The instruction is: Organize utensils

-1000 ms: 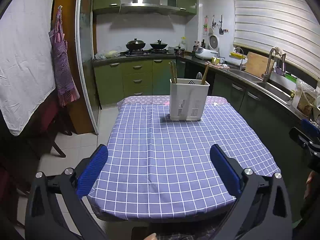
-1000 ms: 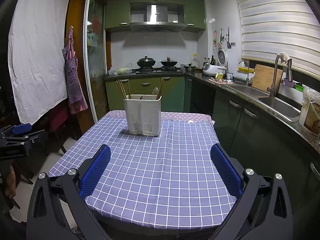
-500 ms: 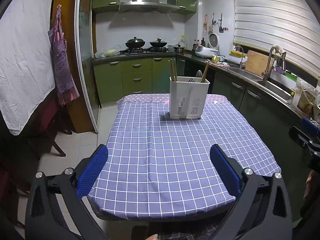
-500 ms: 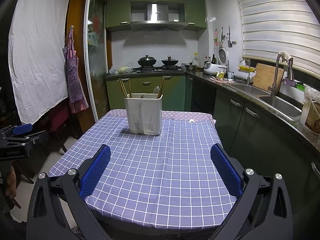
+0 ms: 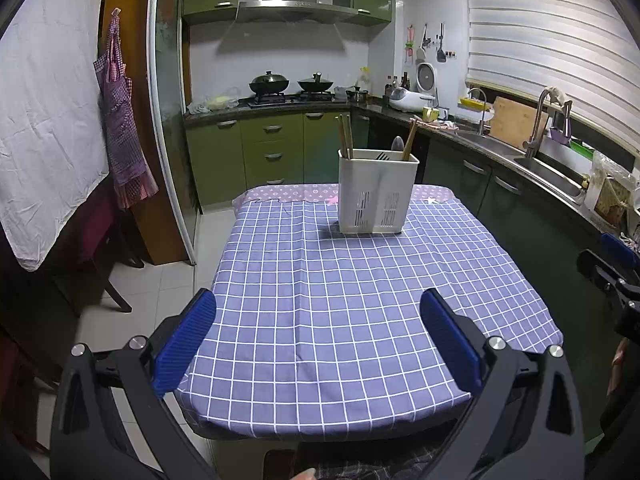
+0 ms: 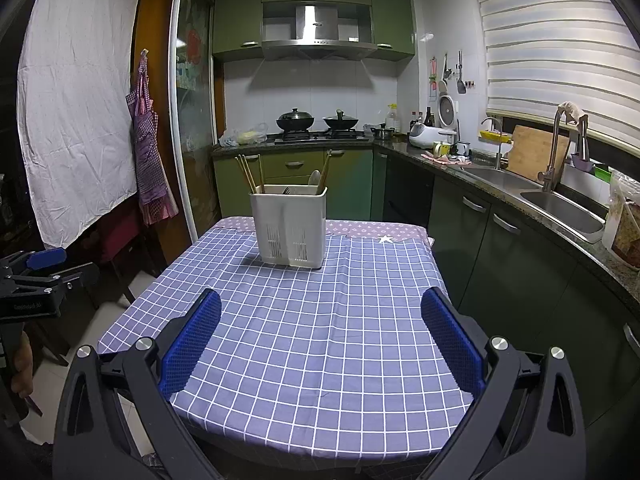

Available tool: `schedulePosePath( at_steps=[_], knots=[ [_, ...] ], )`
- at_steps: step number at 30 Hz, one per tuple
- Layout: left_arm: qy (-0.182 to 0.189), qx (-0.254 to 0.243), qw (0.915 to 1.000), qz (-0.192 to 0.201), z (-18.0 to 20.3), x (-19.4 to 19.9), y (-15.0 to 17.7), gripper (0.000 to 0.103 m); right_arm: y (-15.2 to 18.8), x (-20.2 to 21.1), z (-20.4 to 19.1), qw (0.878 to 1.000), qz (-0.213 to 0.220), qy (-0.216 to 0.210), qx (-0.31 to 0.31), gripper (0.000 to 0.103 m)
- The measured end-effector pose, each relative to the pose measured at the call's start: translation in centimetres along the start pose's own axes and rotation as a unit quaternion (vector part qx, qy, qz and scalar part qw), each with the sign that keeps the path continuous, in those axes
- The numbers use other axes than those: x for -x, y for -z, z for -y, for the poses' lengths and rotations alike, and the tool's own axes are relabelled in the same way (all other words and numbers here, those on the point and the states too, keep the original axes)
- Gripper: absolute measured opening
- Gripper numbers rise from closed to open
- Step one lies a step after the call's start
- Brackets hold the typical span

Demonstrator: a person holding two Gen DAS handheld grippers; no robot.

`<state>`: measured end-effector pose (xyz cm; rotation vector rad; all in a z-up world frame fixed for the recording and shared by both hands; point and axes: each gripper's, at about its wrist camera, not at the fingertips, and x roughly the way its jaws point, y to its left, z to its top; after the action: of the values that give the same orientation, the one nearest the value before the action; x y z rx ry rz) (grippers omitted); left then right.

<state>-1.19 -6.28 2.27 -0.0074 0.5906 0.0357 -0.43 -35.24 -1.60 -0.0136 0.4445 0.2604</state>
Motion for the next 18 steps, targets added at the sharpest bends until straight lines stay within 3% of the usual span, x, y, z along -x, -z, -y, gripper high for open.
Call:
schedulePosePath(
  at_steps=[18],
  knots=[
    [0.002,-0.002,1.0,-0.002,0.15,-0.15,0.22,0.097,0.04,-0.28,0.09,1.0,-0.002,-0.002,0.0,0.099]
  ],
)
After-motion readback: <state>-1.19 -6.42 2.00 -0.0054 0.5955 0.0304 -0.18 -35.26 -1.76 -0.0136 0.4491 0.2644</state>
